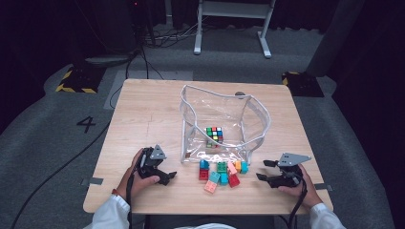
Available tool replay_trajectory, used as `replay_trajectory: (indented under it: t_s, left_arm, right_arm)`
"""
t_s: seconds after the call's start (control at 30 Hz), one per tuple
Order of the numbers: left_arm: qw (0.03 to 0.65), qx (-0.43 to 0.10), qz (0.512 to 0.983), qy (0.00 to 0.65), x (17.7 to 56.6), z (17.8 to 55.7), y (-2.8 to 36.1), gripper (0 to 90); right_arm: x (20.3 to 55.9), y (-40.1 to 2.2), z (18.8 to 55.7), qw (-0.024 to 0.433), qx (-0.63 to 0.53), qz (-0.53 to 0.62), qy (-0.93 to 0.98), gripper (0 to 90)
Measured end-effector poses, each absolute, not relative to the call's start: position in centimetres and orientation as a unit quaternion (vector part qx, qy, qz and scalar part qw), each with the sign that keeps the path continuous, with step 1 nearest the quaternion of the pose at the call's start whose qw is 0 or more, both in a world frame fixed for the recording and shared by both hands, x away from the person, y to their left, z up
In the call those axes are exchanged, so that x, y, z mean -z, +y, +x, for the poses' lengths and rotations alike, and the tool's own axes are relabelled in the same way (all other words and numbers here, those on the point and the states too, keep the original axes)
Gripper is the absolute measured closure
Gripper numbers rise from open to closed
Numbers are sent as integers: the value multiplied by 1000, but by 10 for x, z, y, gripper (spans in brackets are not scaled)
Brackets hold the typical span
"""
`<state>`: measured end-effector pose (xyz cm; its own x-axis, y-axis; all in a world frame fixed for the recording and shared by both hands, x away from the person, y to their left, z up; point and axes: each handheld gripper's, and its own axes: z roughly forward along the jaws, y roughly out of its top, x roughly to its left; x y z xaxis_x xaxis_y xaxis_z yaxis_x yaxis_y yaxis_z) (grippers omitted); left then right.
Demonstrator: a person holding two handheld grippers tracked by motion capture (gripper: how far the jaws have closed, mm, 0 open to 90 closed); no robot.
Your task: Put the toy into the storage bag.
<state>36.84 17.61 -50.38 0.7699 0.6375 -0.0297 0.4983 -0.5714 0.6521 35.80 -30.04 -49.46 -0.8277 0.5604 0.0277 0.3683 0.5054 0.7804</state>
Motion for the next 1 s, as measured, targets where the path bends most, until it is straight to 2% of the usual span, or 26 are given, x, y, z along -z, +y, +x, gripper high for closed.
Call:
replay_trajectory:
  t_s: [0.27,0.6,0.7,0.87,1.0]
  left_arm:
    - [332,-104,880,322,504,368,176,4]
    - [331,-106,880,322,504,369,176,4]
    - [332,-104,880,322,504,369,176,4]
    - [332,-104,880,322,504,369,176,4]
    - [332,-104,880,322,504,368,176,4]
  right_arm:
    - [499,-272,354,107,-422,246,866,426]
    - [502,-251,362,107,-424,244,866,384]
    - [502,-245,365,110,-419,241,869,419]
    - [502,-245,365,112,-422,231,870,531]
    - [501,-249,363,108,-423,226,871,549]
